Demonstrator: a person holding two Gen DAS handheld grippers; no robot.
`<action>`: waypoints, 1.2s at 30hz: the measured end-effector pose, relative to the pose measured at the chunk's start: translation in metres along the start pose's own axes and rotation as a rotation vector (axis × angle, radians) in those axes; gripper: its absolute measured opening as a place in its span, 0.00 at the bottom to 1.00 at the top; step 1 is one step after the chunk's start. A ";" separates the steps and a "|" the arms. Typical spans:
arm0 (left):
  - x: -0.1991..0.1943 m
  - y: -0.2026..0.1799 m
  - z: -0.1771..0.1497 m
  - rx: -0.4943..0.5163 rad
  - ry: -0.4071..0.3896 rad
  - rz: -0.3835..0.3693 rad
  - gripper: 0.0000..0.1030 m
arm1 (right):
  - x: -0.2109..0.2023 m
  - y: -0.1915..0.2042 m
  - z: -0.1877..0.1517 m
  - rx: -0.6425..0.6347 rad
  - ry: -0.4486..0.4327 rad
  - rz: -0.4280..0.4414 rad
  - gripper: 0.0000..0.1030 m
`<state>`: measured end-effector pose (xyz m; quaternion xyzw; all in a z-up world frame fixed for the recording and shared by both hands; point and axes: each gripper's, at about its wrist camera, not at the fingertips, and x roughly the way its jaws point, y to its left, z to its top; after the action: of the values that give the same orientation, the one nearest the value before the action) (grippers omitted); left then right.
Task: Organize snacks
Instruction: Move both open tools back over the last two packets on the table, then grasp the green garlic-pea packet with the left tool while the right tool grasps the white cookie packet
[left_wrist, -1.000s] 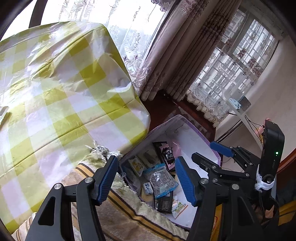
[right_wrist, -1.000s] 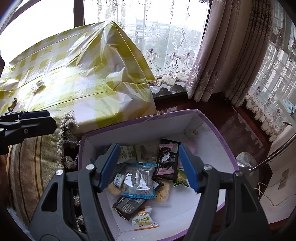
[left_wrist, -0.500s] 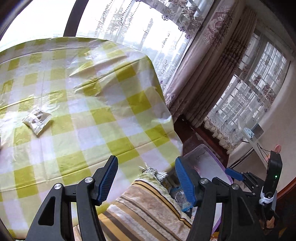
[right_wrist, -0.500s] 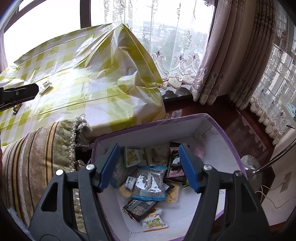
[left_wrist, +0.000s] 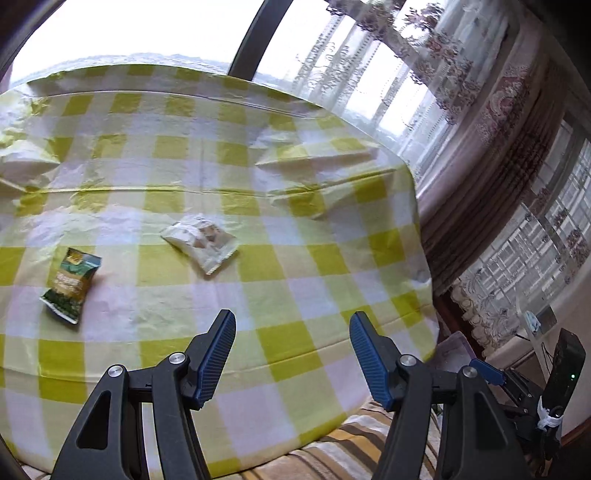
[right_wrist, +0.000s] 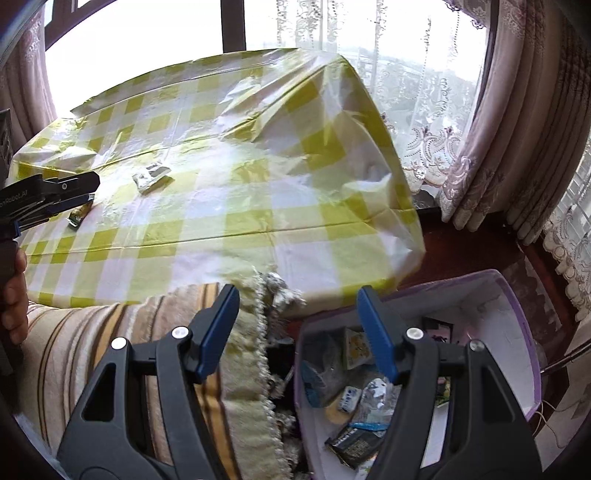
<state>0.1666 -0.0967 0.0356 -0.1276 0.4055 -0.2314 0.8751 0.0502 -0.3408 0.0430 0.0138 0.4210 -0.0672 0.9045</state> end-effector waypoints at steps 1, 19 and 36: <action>-0.002 0.012 0.002 -0.026 -0.004 0.019 0.63 | 0.002 0.007 0.004 -0.004 -0.003 0.017 0.67; -0.015 0.139 0.016 -0.208 -0.016 0.303 0.63 | 0.067 0.113 0.079 -0.053 0.021 0.179 0.67; 0.038 0.154 0.031 -0.008 0.100 0.437 0.62 | 0.140 0.187 0.120 -0.229 0.007 0.186 0.77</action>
<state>0.2581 0.0173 -0.0323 -0.0283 0.4674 -0.0407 0.8827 0.2553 -0.1803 0.0079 -0.0501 0.4261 0.0652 0.9009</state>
